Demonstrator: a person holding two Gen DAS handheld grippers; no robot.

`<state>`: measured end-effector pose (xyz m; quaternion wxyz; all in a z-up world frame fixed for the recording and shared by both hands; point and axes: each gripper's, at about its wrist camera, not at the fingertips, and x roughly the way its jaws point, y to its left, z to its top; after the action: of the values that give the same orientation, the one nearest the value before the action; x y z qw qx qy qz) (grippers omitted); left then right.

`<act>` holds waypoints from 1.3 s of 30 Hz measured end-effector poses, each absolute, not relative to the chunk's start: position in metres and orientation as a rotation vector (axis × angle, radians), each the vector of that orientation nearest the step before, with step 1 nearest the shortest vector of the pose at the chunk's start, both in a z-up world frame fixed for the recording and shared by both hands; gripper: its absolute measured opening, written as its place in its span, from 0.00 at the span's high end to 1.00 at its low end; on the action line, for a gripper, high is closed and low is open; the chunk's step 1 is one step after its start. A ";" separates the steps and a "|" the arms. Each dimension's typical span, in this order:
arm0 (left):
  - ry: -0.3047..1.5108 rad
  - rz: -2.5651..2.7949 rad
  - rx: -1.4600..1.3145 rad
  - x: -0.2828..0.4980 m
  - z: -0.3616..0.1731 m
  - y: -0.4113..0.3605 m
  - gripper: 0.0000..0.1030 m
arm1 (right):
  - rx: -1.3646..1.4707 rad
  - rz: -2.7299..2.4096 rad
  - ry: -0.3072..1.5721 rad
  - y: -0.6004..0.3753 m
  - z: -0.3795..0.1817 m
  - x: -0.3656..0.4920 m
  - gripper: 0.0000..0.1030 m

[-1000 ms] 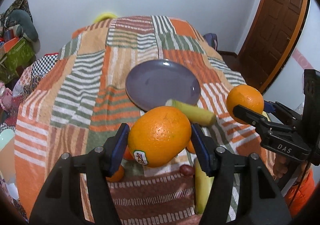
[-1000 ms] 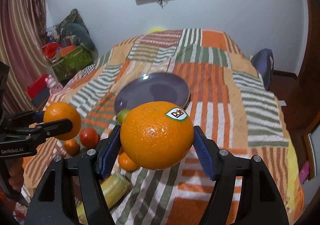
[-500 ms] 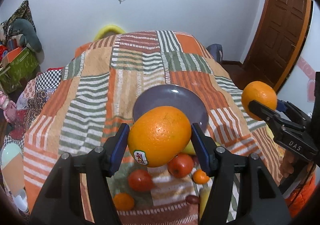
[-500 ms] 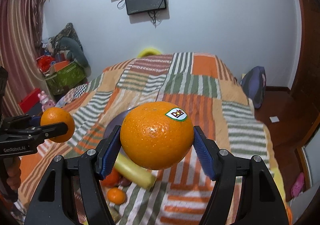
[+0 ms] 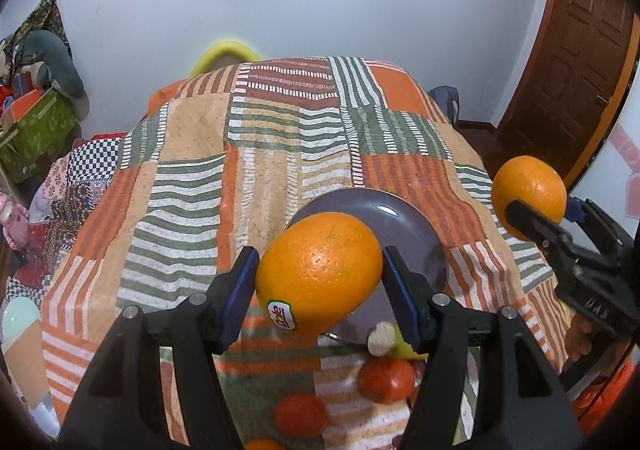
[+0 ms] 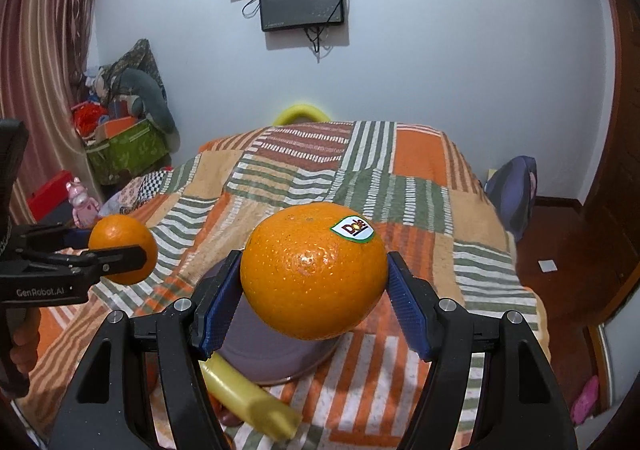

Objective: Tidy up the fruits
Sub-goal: 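Close the right tool on its orange while the left tool grasps the other orange, lift both, then lower both oranges onto the purple plate and open both tools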

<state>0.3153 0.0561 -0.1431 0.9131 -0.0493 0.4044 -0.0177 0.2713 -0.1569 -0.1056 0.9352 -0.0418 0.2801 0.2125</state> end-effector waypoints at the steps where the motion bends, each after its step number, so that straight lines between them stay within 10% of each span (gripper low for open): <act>1: 0.836 -0.038 -0.099 0.319 -0.145 0.056 0.40 | -0.094 0.431 0.575 -0.154 -0.108 0.275 0.35; 39: 1.077 -0.086 -0.099 0.443 -0.246 0.052 0.40 | -0.218 0.506 0.822 -0.113 -0.199 0.360 0.35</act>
<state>0.4428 0.0517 -0.2464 0.8565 -0.0469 0.5124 -0.0411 0.3600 -0.1127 -0.1988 0.8801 -0.1045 0.3944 0.2429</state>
